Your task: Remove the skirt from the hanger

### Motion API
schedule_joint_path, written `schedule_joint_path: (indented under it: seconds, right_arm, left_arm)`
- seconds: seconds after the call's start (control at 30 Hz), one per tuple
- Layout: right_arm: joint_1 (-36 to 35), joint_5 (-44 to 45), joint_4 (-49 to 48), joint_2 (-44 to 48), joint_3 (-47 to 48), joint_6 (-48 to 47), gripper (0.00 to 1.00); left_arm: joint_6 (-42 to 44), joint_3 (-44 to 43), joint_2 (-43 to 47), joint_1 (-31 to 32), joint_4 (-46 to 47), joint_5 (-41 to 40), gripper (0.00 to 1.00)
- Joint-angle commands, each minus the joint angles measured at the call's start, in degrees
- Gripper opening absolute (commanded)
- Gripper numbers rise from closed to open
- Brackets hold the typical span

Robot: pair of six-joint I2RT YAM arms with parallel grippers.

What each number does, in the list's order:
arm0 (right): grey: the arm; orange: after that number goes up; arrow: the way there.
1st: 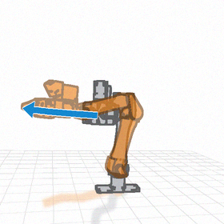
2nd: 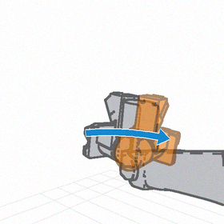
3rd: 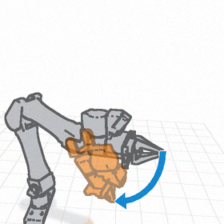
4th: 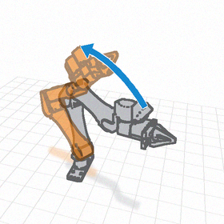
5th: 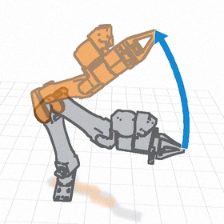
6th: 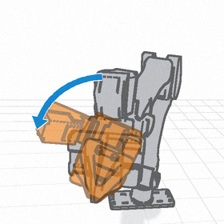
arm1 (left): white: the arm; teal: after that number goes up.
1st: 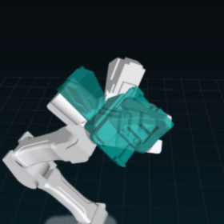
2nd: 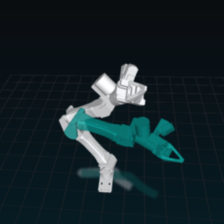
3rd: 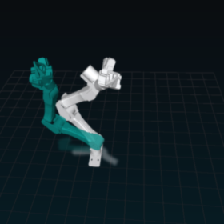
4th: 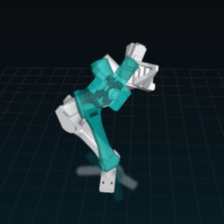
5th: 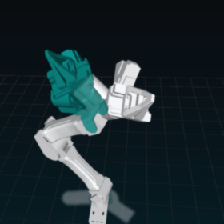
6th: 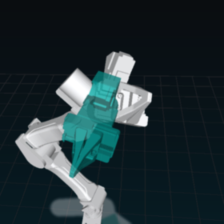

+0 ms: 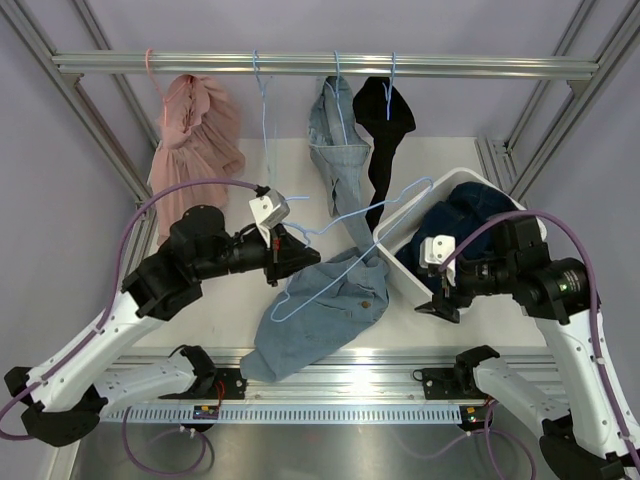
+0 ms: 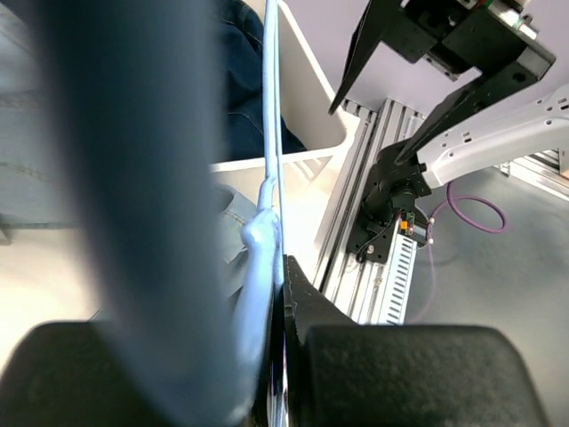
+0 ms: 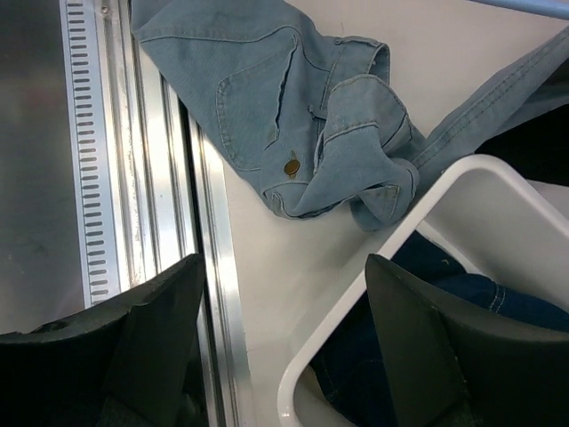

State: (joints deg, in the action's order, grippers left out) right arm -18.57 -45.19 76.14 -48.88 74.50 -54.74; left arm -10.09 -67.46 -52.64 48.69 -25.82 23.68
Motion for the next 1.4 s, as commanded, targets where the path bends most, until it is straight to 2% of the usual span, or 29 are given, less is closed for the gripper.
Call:
schedule_joint_path:
  seconds: [0.0, 0.17, 0.27, 0.3, 0.4, 0.53, 0.83, 1.1, 1.13, 1.23, 1.27, 1.33, 1.37]
  right_arm:
    - [0.3, -2.9, -1.0, -0.3, 6.4, 0.7, 0.81]
    - [0.4, -6.6, -1.9, -3.1, 11.7, 3.1, 0.82]
    - [0.4, -10.2, -4.5, -5.6, 17.8, 8.6, 0.86]
    - [0.4, -11.7, -3.9, -6.7, 22.7, 9.2, 0.86]
    - [0.3, -16.7, -2.6, -12.1, 30.9, 10.6, 0.86]
    - [-1.4, -18.0, -1.2, -20.4, 37.4, 13.6, 0.87]
    - [-11.3, -9.0, -2.8, -27.5, 38.2, 15.0, 0.85]
    - [-18.1, -2.0, -2.4, -31.1, 32.6, 11.9, 0.77]
    - [-18.3, -1.8, -2.4, -31.2, 32.3, 11.9, 0.75]
    - [-18.6, -0.8, -2.1, -31.7, 31.6, 11.3, 0.52]
    - [-18.8, -0.5, -2.3, -31.8, 31.1, 11.5, 0.35]
    - [-18.8, -0.4, -2.3, -31.8, 30.7, 11.2, 0.21]
    - [-18.7, -0.4, -2.2, -31.6, 30.5, 11.7, 0.03]
  left_arm:
    - [0.4, 0.2, 1.2, 0.2, -1.7, -3.1, 0.00]
    - [2.0, 0.0, 5.0, 0.3, -6.4, -7.5, 0.00]
    - [5.0, 2.0, 9.0, 0.3, -8.8, -8.3, 0.00]
    - [5.9, 2.4, 9.5, 0.2, -9.4, -8.0, 0.00]
    - [5.9, 2.3, 8.5, 0.3, -11.5, -4.5, 0.00]
    - [5.4, 1.2, 4.8, 0.3, -11.4, 1.1, 0.00]
    - [4.8, -3.4, -2.3, 0.5, -7.6, 7.7, 0.00]
    - [4.7, -5.6, -5.0, 1.4, -6.9, 9.7, 0.00]
    - [4.6, -5.3, -5.0, 1.5, -6.8, 9.7, 0.00]
    - [4.2, -4.9, -4.8, 1.5, -6.2, 9.4, 0.00]
    - [3.9, -4.3, -4.3, 1.5, -5.9, 9.4, 0.00]
    - [3.4, -3.7, -3.9, 1.4, -4.9, 8.9, 0.00]
    - [2.6, -2.9, -3.3, 1.5, -4.4, 8.5, 0.00]
